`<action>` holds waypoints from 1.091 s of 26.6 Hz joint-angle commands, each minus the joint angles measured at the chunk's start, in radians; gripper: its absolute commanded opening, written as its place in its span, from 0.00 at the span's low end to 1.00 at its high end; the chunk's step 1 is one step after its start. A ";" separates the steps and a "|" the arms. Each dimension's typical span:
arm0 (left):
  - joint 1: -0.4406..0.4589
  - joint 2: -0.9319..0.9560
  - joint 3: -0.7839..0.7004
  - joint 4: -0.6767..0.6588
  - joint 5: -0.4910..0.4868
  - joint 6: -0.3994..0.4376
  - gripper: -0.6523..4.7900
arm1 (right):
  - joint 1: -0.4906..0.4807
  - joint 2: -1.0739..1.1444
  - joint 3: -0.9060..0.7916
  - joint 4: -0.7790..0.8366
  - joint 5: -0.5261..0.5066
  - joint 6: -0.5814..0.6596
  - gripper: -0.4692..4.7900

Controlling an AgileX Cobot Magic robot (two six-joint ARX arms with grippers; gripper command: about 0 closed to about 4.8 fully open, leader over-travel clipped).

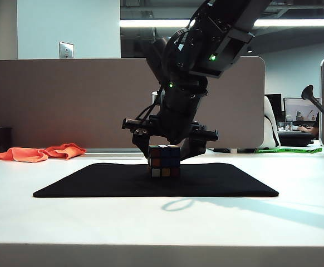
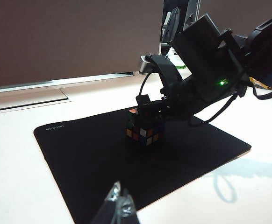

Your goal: Pick up the cube on the right side of the mouse pad, then place it in the center of the mouse pad.

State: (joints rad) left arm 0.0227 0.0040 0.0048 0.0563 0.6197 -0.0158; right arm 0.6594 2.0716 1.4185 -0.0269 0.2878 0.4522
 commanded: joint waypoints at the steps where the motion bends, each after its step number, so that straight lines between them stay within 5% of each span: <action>1: -0.002 0.001 0.004 0.012 0.002 0.001 0.11 | 0.000 -0.005 0.006 0.005 0.005 -0.002 0.75; 5: -0.002 0.001 0.004 0.012 0.002 0.001 0.11 | 0.000 -0.013 0.008 0.005 0.005 -0.002 0.85; 17: -0.001 0.001 0.004 0.013 -0.019 0.001 0.11 | -0.007 -0.135 0.038 0.055 0.054 -0.080 0.84; 19: -0.001 0.001 0.004 0.013 -0.036 0.001 0.11 | -0.019 -0.165 0.038 0.077 0.055 -0.141 0.60; 20: -0.001 0.001 0.004 0.013 -0.058 0.001 0.11 | -0.030 -0.184 0.038 0.089 0.051 -0.170 0.31; 21: -0.001 0.001 0.004 0.013 -0.068 0.001 0.11 | -0.039 -0.193 0.038 0.092 0.051 -0.178 0.18; 29: 0.000 0.001 0.004 0.013 -0.112 0.001 0.11 | -0.080 -0.246 0.037 0.051 0.046 -0.380 0.08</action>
State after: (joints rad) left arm 0.0227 0.0044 0.0051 0.0563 0.5114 -0.0162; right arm 0.5838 1.8404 1.4513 0.0277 0.3370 0.1184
